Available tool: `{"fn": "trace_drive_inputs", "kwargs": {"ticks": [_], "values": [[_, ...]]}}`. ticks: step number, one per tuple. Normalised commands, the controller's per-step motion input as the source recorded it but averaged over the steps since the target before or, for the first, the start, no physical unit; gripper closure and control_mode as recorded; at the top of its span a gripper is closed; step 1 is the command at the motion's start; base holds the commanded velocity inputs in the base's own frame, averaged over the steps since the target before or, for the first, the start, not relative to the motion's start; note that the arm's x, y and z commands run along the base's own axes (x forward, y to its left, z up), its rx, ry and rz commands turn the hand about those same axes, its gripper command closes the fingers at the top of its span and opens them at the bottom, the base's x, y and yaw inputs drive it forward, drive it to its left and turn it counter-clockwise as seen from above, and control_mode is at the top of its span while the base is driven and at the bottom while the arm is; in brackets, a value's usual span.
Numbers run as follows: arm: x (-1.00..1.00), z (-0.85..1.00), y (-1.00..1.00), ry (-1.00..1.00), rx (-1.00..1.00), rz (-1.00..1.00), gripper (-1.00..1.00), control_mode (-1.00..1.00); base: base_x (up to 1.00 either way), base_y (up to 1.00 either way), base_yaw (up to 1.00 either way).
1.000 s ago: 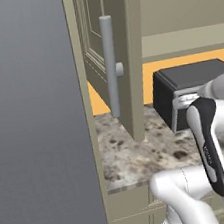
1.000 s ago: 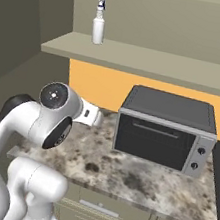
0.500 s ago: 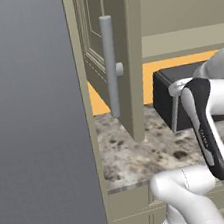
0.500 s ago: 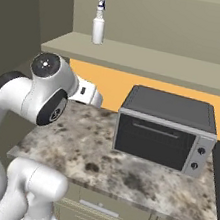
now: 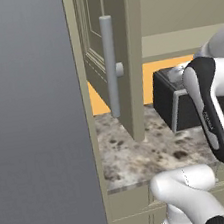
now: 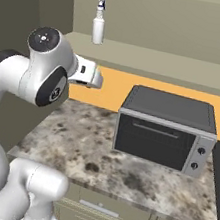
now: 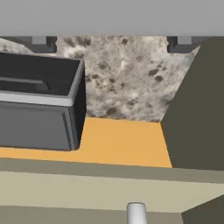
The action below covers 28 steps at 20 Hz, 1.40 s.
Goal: Move the cutting board and knife to the sink. Then move spray from the cabinet to the counter.
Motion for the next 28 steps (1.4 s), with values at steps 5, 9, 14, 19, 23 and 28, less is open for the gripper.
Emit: {"fn": "trace_drive_inputs", "kwargs": {"ticks": [5,9,14,19,23,28], "values": [[0.01,0.34,0.06,-0.30,-0.02,0.09,-1.00,-1.00,0.00,0.00,0.00],[0.01,0.30,0.09,-0.38,0.00,0.08,-1.00,-1.00,0.00,0.00,0.00],[0.06,0.37,0.14,-0.02,0.00,0.01,-1.00,-1.00,0.00,0.00,0.00],[0.19,0.36,0.15,0.05,0.04,0.00,-1.00,-1.00,0.00,0.00,0.00],[0.33,0.26,0.12,0.00,0.03,0.00,-1.00,-1.00,0.00,0.00,0.00],[0.35,0.13,0.11,-0.01,0.07,0.00,-1.00,-1.00,0.00,0.00,0.00]]}}
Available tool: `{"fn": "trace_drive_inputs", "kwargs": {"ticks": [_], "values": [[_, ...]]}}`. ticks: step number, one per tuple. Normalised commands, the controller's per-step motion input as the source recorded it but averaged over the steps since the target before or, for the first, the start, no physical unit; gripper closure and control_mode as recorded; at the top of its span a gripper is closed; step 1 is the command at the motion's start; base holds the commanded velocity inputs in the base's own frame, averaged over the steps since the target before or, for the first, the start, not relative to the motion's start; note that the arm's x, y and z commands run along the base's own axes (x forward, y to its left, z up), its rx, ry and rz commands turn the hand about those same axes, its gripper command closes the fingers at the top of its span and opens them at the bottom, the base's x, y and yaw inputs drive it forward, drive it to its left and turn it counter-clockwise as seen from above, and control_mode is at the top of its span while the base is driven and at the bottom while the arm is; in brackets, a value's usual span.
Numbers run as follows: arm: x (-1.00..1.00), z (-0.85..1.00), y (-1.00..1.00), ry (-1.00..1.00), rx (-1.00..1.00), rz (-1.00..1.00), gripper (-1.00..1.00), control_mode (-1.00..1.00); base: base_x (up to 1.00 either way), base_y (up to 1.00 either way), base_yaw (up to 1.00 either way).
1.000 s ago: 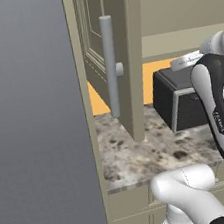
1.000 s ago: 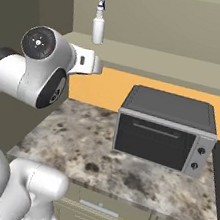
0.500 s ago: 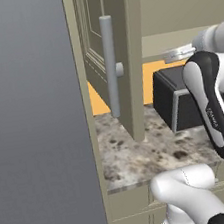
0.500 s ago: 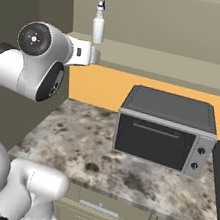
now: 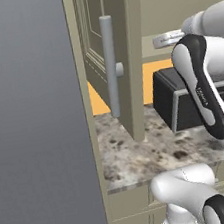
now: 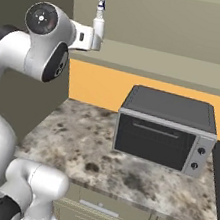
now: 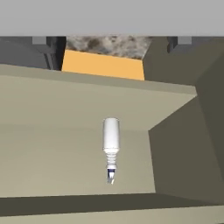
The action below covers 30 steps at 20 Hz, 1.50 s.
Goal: Move the cutting board and knife to the sink. Then move spray from the cabinet to the counter.
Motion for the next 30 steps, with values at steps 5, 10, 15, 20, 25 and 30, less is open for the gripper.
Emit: {"fn": "trace_drive_inputs", "kwargs": {"ticks": [5,10,15,20,25,30], "values": [[0.39,0.05,0.24,-0.05,0.05,-0.01,-1.00,-1.00,0.00,0.00,0.00],[0.34,0.14,0.26,-0.01,0.03,0.00,-1.00,-1.00,0.00,0.00,0.00],[0.41,0.07,0.16,-0.03,0.00,0.00,-1.00,-1.00,0.00,0.00,0.00],[0.44,0.08,0.07,-0.03,0.00,0.00,-1.00,-1.00,0.00,0.00,0.00],[0.37,0.04,0.01,-0.05,0.00,0.00,-1.00,-1.00,0.00,0.00,0.00],[0.42,0.00,0.01,-0.03,0.00,0.00,-1.00,-1.00,0.00,0.00,0.00]]}}
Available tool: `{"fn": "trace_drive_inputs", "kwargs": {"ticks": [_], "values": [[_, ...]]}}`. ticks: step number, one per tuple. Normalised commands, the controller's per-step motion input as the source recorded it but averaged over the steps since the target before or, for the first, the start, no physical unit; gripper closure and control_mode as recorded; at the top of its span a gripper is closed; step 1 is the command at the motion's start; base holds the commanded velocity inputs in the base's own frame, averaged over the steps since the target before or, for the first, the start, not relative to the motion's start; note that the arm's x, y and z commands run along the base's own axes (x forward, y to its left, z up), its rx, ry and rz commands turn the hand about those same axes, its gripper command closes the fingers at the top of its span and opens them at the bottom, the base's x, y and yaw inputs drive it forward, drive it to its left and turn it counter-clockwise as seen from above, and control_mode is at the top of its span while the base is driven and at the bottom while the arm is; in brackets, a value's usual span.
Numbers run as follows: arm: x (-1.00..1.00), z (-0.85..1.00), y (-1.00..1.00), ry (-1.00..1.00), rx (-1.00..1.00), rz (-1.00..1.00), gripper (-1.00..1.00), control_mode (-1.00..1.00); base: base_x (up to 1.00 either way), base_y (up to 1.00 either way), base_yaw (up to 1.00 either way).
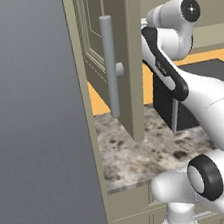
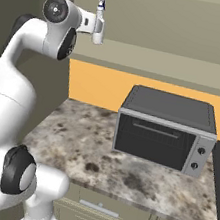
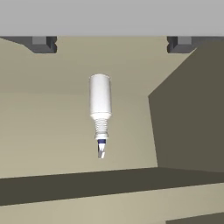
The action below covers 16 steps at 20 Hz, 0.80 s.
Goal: Move the cutting board and knife to the sink. Then move spray from the cabinet to the counter.
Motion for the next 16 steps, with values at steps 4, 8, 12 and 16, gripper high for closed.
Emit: {"fn": "trace_drive_inputs", "kwargs": {"ticks": [4,8,12,16], "values": [[0.41,0.00,0.04,0.00,-0.01,0.00,-1.00,-1.00,0.00,0.00,0.00],[0.44,-0.01,0.02,0.00,-0.01,0.00,-1.00,-1.00,0.00,0.00,0.00],[0.43,0.00,0.01,0.00,0.00,0.00,-1.00,-1.00,0.00,0.00,0.00],[0.39,0.00,0.05,0.00,0.00,0.00,-1.00,-1.00,0.00,0.00,0.00]]}}
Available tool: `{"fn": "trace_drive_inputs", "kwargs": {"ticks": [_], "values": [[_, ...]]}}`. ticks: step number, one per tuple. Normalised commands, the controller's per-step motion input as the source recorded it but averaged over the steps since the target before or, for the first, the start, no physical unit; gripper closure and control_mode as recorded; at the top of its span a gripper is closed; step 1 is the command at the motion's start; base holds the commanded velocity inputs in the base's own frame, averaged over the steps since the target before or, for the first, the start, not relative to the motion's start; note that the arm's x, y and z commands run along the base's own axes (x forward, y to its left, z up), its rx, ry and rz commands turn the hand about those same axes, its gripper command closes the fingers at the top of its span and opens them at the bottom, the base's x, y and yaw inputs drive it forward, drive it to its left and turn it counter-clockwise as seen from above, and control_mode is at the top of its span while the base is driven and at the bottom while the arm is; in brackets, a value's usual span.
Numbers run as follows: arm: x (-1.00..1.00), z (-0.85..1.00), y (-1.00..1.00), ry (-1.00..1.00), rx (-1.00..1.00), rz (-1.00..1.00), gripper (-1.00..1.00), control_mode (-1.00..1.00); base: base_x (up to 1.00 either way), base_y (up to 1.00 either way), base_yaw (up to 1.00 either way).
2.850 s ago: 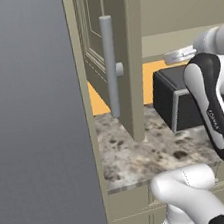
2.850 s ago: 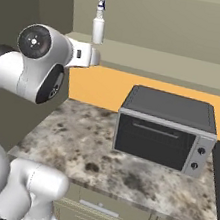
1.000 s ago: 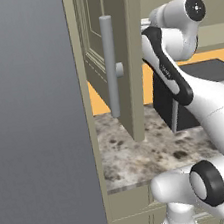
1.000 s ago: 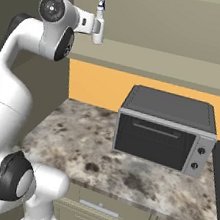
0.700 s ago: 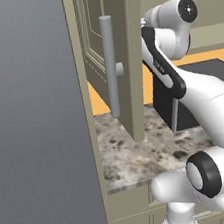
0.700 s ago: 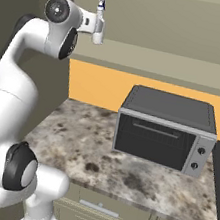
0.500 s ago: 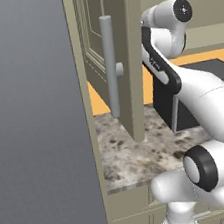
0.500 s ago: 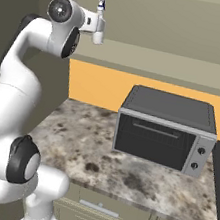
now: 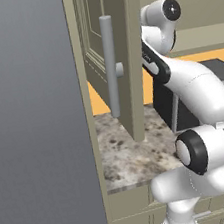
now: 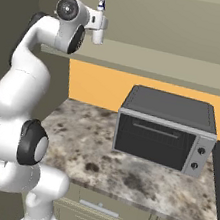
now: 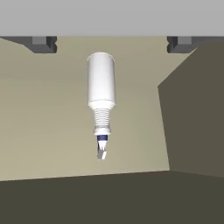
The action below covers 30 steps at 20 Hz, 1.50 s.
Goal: Move the cutting board and knife to the sink. Then move spray from the cabinet to the counter.
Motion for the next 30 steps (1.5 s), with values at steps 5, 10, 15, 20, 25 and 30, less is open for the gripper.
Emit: {"fn": "trace_drive_inputs", "kwargs": {"ticks": [5,10,15,20,25,30], "values": [[0.38,0.01,0.03,0.00,0.00,0.00,-1.00,-1.00,0.00,0.00,0.00],[0.34,0.04,0.00,0.00,-0.01,0.00,-1.00,-1.00,0.00,0.00,0.00],[0.31,0.02,0.00,0.00,-0.01,0.00,-1.00,-1.00,0.00,0.00,0.00],[0.29,0.01,0.00,0.00,-0.01,0.00,-1.00,-1.00,0.00,0.00,0.00],[0.22,0.00,0.00,0.00,0.00,0.00,-1.00,-1.00,0.00,0.00,0.00],[0.22,0.00,0.01,0.00,0.00,0.00,-1.00,-1.00,0.00,0.00,0.00]]}}
